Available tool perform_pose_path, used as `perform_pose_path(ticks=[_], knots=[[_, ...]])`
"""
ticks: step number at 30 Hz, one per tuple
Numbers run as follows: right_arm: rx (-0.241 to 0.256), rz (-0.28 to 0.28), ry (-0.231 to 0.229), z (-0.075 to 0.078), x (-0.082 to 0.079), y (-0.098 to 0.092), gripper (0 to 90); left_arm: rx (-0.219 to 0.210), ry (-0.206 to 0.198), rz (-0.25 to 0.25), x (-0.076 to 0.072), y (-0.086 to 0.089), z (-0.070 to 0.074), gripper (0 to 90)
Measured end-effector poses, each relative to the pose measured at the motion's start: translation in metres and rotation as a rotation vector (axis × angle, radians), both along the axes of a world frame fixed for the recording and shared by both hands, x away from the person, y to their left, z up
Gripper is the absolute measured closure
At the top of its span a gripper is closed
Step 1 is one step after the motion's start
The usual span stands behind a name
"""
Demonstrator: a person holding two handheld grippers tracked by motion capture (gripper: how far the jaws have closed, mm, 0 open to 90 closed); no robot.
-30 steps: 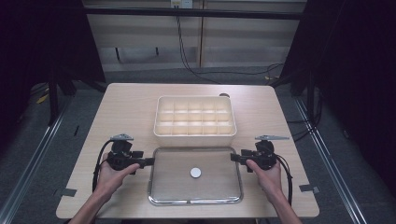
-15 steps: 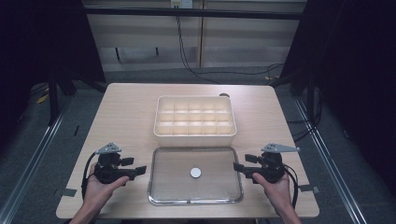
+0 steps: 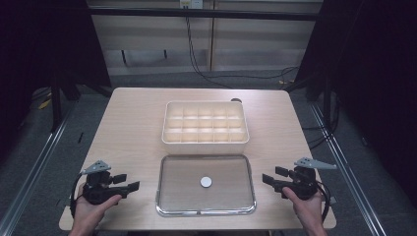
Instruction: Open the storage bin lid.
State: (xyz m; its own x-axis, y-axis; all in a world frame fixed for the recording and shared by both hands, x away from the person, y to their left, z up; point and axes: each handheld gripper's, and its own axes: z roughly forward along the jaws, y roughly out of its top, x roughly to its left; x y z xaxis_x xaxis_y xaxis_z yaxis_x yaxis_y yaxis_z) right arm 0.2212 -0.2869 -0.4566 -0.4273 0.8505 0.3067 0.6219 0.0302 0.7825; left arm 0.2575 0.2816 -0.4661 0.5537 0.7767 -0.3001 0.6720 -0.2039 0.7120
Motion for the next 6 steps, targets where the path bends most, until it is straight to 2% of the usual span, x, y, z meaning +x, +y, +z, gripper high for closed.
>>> perform_pose_path(ticks=[2, 3, 6], knots=[[-0.001, -0.024, 0.002, -0.004, 0.002, -0.004, 29.0, -0.042, 0.007, 0.034, 0.000, 0.005, 0.001, 32.0], [0.003, -0.039, 0.006, -0.008, 0.002, -0.007, 28.9, -0.029, -0.013, 0.043, 0.000, 0.004, 0.003, 32.0], [0.004, -0.045, 0.025, -0.013, 0.004, -0.012, 28.5, -0.026, -0.025, 0.024, 0.001, 0.000, 0.003, 31.9]])
